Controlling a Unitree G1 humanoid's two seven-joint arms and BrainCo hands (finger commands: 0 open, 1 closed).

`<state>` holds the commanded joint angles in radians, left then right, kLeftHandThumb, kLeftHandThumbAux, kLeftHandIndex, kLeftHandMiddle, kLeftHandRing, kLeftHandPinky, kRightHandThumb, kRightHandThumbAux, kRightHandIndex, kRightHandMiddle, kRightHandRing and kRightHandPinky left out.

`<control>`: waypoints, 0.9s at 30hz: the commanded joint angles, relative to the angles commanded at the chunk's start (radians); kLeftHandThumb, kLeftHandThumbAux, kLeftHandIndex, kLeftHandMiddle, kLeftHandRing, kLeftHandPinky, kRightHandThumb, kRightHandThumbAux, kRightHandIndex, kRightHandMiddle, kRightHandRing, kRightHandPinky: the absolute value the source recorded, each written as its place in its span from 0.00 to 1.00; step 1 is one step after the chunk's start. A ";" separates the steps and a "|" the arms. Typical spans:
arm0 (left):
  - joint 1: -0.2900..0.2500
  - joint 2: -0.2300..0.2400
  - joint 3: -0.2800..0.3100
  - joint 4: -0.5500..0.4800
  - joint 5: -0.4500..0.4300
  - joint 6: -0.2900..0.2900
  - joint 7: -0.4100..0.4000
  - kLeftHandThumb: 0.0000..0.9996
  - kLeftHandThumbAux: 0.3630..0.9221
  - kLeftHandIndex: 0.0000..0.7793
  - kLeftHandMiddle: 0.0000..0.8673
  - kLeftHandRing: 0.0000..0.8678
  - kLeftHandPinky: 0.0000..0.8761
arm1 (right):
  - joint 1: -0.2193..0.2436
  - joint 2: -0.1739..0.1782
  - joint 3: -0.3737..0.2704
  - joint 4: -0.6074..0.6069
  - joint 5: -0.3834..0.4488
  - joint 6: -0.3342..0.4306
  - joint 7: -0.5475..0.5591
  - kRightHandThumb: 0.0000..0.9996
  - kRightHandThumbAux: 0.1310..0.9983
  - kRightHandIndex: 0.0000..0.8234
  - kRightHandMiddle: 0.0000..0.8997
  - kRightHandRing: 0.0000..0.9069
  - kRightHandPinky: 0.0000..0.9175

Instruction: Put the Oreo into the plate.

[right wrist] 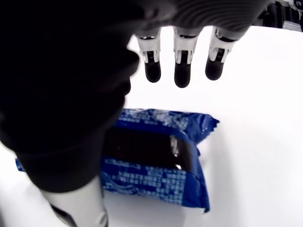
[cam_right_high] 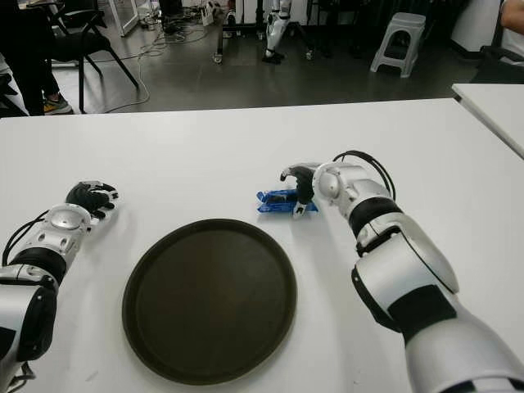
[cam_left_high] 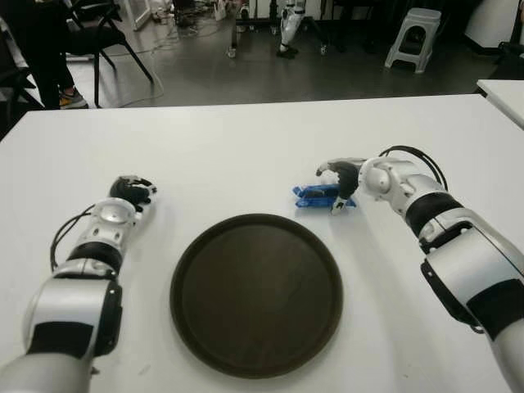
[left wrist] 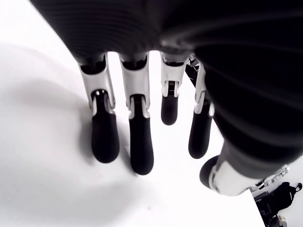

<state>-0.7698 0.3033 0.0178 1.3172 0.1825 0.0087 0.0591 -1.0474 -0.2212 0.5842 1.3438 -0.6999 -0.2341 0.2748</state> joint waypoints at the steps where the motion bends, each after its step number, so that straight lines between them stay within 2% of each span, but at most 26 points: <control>1: 0.000 0.000 -0.001 0.000 0.001 0.001 0.001 0.67 0.66 0.51 0.17 0.20 0.18 | 0.000 0.001 -0.002 0.001 0.002 0.002 0.004 0.00 0.84 0.14 0.10 0.09 0.07; 15: 0.001 0.001 0.002 0.003 -0.001 0.004 0.005 0.67 0.66 0.51 0.18 0.21 0.20 | 0.004 0.006 -0.012 0.001 0.014 0.002 0.011 0.00 0.85 0.11 0.08 0.09 0.07; 27: 0.004 0.001 -0.001 0.000 0.001 -0.006 0.007 0.67 0.66 0.51 0.16 0.19 0.18 | 0.005 0.014 -0.014 -0.002 0.010 0.000 0.012 0.00 0.85 0.13 0.09 0.08 0.06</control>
<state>-0.7658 0.3046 0.0172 1.3172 0.1833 0.0031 0.0658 -1.0425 -0.2069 0.5703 1.3414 -0.6895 -0.2337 0.2871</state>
